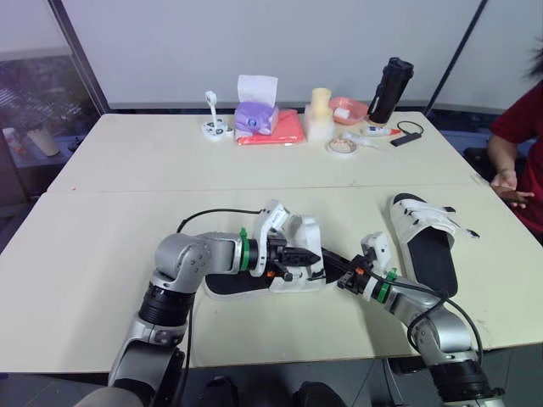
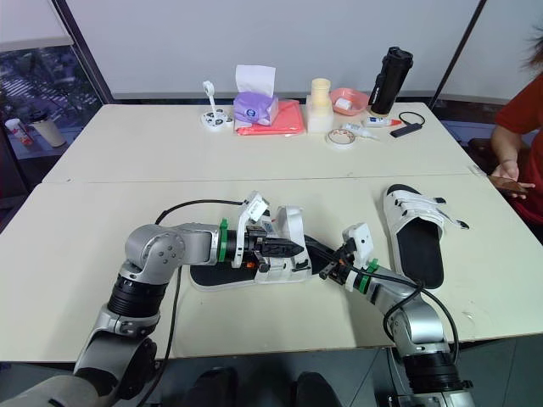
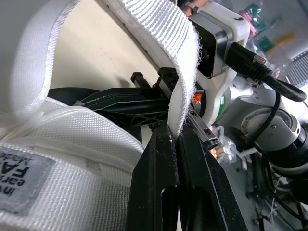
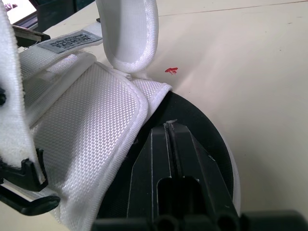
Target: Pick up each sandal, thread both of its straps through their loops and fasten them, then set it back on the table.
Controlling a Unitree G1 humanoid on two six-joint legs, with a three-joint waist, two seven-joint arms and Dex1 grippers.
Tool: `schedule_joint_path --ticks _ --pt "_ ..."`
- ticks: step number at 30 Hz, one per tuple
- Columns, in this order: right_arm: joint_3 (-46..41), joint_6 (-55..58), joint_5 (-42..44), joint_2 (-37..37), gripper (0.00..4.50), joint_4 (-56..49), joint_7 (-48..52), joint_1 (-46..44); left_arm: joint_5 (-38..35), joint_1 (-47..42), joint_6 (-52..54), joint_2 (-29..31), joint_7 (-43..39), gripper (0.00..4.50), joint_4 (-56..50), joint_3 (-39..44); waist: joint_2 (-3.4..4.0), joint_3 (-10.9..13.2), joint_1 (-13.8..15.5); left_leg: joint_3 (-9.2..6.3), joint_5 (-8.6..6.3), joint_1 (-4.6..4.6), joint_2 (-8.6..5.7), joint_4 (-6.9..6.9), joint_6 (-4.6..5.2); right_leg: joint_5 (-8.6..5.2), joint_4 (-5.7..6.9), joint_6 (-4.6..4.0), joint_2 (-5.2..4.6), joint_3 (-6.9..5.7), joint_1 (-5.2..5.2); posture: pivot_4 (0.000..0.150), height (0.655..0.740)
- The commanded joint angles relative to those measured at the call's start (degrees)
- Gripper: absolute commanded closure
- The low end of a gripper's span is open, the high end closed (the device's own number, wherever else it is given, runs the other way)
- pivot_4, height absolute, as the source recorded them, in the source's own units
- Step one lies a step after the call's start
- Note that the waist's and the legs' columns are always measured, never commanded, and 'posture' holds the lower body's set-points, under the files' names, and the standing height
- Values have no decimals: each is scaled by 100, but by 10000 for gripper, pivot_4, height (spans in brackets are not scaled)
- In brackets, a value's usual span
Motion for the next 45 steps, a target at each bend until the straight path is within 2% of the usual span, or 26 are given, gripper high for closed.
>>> schedule_joint_path --ticks 1,10,18,29,35,45 --pt "271 296 -323 9 45000 605 -129 308 31 49 -100 138 -118 44738 -173 -224 0 -1 0 0 0 0 0 0 0 0 0 0 0 0 0 1500 7400" --pt "256 297 -330 6 45000 605 -123 322 747 -31 -1108 718 -542 44738 -307 -1211 -5 -23 7 0 0 1 0 -3 0 0 -3 0 -1 0 1 1500 7400" --pt "240 301 -336 19 45000 600 -140 351 1121 -145 -1916 926 -1173 44738 -338 -1670 -6 -31 9 1 0 1 0 -4 0 -1 -5 -2 -3 1 2 1500 7400" --pt "229 371 -302 8 45000 444 -168 483 1071 -116 -1812 1207 -1756 44738 -386 -1744 -8 -35 9 0 -1 0 1 -6 1 -1 -6 -2 -3 1 1 1500 7400" --pt "247 396 -293 3 45000 377 -178 556 210 -295 -779 621 -1400 44738 -119 -790 -10 -36 9 0 -2 -1 3 -8 4 -2 -7 -2 -4 0 -2 1500 7400" --pt "263 430 -279 17 45000 313 -201 612 1029 -180 -1373 1044 -1412 44738 -96 -1559 -15 -43 17 1 -3 -2 0 -14 4 -2 -8 -2 -4 0 -4 1500 7400"
